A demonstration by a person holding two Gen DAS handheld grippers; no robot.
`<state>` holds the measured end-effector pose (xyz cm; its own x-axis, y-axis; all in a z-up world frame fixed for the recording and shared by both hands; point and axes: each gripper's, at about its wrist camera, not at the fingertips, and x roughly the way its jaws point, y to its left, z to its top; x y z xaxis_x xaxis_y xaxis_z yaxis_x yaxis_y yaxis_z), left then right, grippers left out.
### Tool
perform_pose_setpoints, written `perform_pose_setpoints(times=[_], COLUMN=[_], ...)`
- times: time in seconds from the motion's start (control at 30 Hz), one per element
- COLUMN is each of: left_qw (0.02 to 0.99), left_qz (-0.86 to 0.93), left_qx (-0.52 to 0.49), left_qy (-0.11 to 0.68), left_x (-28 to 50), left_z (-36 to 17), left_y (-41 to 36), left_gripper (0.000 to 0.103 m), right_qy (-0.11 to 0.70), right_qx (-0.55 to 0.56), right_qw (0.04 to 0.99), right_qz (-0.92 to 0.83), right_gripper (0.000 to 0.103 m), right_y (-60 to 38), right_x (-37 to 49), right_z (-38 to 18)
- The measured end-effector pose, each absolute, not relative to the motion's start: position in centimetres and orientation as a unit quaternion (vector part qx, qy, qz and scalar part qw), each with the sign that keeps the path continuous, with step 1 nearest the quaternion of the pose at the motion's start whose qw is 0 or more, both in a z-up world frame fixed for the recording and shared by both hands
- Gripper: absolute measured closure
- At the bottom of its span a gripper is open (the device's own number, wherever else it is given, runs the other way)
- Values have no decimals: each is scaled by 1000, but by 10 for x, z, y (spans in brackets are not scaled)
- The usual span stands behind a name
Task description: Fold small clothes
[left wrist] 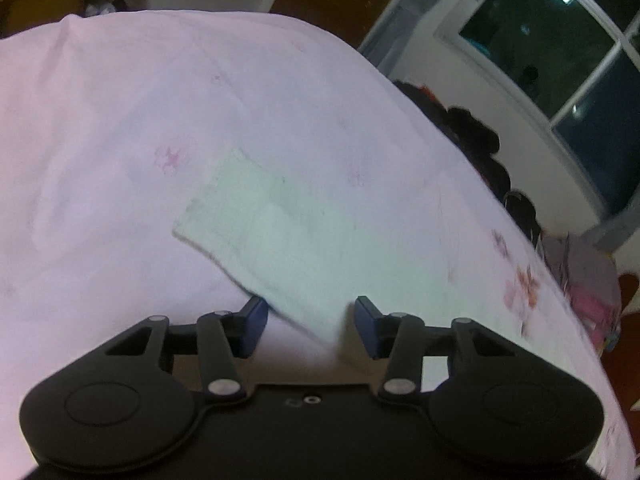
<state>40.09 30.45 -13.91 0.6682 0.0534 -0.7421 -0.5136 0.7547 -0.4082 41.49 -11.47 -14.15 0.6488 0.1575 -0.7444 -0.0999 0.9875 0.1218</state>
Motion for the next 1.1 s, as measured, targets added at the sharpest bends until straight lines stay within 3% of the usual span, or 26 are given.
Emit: perform_pose_setpoints(times=[0.07, 0.13, 0.23, 0.47, 0.77, 1.1], left_qw=[858, 856, 858, 895, 938, 914], left_qz=[173, 182, 186, 143, -33, -199], left_qx=[-315, -322, -323, -282, -190, -133], left_qy=[366, 360, 353, 315, 290, 327], left_x=[405, 407, 413, 419, 433, 433], left_z=[-142, -146, -148, -115, -50, -70], left_y=[309, 316, 311, 275, 138, -48], left_gripper=[81, 92, 99, 100, 100, 100], right_qy=[403, 412, 431, 424, 396, 381], right_qx=[29, 15, 10, 9, 65, 99], right_qw=[912, 909, 900, 903, 914, 919], right_qz=[65, 65, 67, 66, 58, -9], right_gripper=[47, 47, 47, 47, 47, 47], right_y=[-114, -112, -110, -109, -149, -245], right_x=[415, 418, 422, 421, 407, 367], right_z=[-140, -146, -161, -164, -135, -116])
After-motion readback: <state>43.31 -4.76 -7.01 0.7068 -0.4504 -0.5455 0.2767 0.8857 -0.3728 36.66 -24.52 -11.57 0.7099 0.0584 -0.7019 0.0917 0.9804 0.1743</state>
